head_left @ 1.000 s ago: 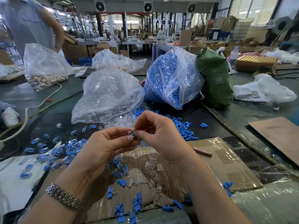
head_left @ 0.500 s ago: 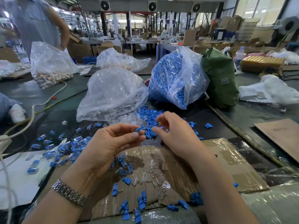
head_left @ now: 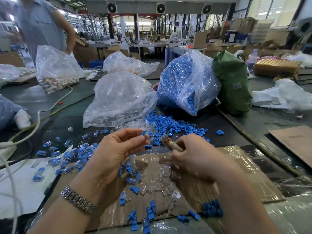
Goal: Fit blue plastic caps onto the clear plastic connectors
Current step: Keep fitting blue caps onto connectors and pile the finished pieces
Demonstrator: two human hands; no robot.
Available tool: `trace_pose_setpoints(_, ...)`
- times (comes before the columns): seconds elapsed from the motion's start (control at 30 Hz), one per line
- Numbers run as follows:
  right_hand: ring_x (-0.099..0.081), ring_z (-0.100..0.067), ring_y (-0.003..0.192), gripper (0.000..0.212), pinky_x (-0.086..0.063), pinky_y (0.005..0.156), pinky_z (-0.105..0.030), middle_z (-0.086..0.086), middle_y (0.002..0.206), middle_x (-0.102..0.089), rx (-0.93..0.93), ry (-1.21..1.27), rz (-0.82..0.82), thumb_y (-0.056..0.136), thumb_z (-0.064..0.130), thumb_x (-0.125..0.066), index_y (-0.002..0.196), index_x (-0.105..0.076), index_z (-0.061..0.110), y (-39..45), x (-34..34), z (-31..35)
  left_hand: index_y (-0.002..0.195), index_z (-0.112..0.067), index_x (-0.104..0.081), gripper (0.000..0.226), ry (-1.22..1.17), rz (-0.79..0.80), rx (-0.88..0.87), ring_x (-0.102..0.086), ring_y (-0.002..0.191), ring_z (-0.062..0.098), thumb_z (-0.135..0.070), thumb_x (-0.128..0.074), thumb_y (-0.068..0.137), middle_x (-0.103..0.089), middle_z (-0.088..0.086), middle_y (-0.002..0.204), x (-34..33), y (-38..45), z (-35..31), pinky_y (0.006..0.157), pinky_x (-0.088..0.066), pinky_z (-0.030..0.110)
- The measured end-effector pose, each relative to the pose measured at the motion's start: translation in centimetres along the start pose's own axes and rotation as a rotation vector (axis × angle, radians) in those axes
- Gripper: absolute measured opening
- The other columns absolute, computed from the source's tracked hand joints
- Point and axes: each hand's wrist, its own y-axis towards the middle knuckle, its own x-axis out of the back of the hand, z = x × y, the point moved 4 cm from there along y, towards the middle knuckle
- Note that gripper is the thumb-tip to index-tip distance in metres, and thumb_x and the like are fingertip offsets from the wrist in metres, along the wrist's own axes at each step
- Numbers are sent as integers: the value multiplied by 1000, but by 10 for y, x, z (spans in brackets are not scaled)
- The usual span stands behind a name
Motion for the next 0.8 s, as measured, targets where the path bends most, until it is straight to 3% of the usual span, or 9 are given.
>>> trace_pose_setpoints(0.07, -42, -10, 49, 19, -35, 51, -27, 2, 60, -49, 90, 89, 30, 87, 21, -65, 76, -61, 6, -6, 5, 9, 93, -12, -81, 20, -35, -14, 1, -74, 102, 29, -5, -72, 76, -75, 19, 109, 0, 1, 0, 79, -62, 29)
trace_pose_setpoints(0.13, -52, -17, 57, 19, -44, 58, -40, -3, 66, -51, 143, 126, 81, 87, 17, -62, 80, -57, 0, -6, 7, 16, 92, -14, -82, 21, -63, -27, 2, -74, 102, 27, -6, -73, 75, -76, 17, 109, -1, 2, -1, 79, -61, 28)
trace_pose_setpoints(0.2, -63, -27, 68, 22, -55, 75, -52, -8, 73, -57, 140, 156, 134, 89, 18, -59, 85, -57, -4, -4, 6, 20, 90, -15, -82, 22, -76, -35, 5, -74, 101, 24, -8, -74, 71, -76, 15, 108, -1, 3, -1, 79, -61, 28)
trace_pose_setpoints(0.3, -53, -24, 71, 25, -51, 85, -63, -10, 76, -55, 145, 189, 184, 90, 19, -56, 89, -58, -6, -4, 3, 24, 90, -15, -82, 22, -59, -36, 4, -74, 99, 24, -9, -75, 70, -77, 14, 107, -2, 3, -2, 79, -61, 27)
trace_pose_setpoints(0.53, -51, -20, 68, 27, -53, 78, -56, -9, 75, -55, 182, 169, 175, 95, 21, -58, 92, -60, -5, -12, 0, 33, 86, -21, -83, 22, 69, -16, -77, -74, 89, 17, -16, -76, 65, -78, 6, 94, -9, -1, -4, 77, -61, 24)
trace_pose_setpoints(0.7, -72, -29, 79, 26, -57, 83, -50, -5, 84, -75, 197, 288, 241, 103, 32, -55, 90, -62, 10, -12, -7, 31, 87, -19, -82, 22, 130, -35, -108, -72, 89, 17, -19, -76, 67, -78, 8, 95, -10, -4, -5, 78, -60, 24)
trace_pose_setpoints(0.8, -65, -23, 62, 28, -59, 69, -44, -3, 71, -66, 194, 398, 243, 103, 41, -54, 88, -53, 17, -11, -12, 31, 94, -16, -81, 25, 204, -54, -144, -73, 97, 22, -21, -76, 70, -78, 10, 100, -11, -7, -7, 88, -58, 30)
